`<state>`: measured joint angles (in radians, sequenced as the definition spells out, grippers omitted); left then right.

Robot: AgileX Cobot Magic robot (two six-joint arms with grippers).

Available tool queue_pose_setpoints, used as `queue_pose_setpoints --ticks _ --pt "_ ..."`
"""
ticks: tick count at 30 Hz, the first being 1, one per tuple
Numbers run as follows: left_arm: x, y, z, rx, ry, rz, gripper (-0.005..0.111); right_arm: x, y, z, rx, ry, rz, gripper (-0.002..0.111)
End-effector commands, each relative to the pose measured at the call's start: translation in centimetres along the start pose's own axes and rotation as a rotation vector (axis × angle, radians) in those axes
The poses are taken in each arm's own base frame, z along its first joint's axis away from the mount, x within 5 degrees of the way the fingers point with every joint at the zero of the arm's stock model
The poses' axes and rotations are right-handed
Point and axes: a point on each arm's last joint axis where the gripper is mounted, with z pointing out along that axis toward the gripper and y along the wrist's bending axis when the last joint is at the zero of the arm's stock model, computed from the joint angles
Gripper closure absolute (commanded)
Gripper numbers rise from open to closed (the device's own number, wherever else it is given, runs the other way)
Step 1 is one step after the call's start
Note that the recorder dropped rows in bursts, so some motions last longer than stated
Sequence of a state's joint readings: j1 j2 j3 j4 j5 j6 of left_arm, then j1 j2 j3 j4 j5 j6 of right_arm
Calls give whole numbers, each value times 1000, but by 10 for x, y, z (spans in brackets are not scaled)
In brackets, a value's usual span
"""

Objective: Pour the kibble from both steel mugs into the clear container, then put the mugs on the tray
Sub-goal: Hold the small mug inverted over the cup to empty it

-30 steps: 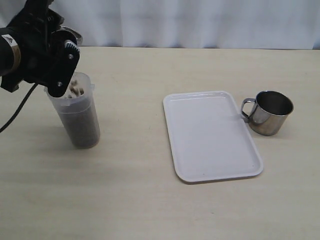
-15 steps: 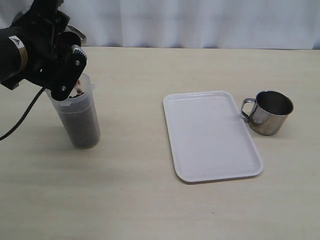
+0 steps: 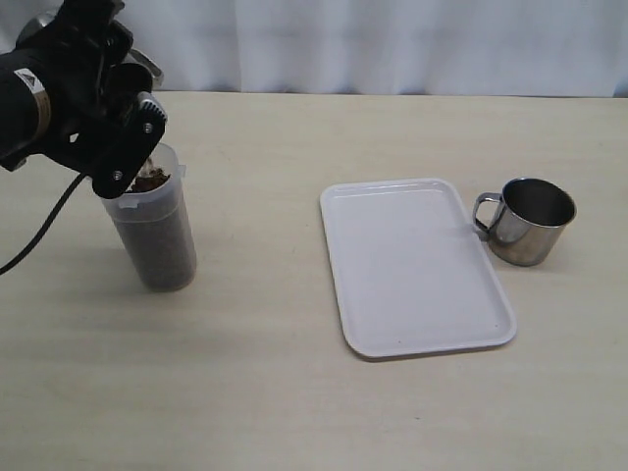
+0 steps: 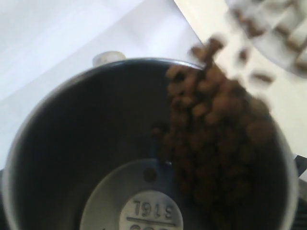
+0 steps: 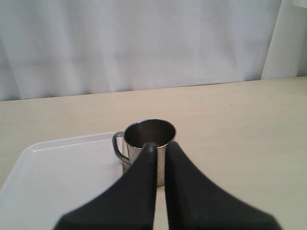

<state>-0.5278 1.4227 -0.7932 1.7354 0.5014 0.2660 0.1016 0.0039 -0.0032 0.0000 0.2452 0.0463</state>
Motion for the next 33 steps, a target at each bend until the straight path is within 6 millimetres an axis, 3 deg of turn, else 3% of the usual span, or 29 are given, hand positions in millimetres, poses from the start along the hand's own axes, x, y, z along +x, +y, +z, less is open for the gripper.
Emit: queue_pose_setpoints --ticks 1,22,30,33 --pt "1 1 -2 -6 16 31 107 1 0 0 5 3 7 104" --pt "-20 18 -22 -47 106 198 107 1 0 0 5 3 7 104" --pt "-27 7 -7 45 181 323 107 1 0 0 5 3 7 104" --pt "-33 10 -11 38 208 340 107 1 0 0 5 3 7 104"
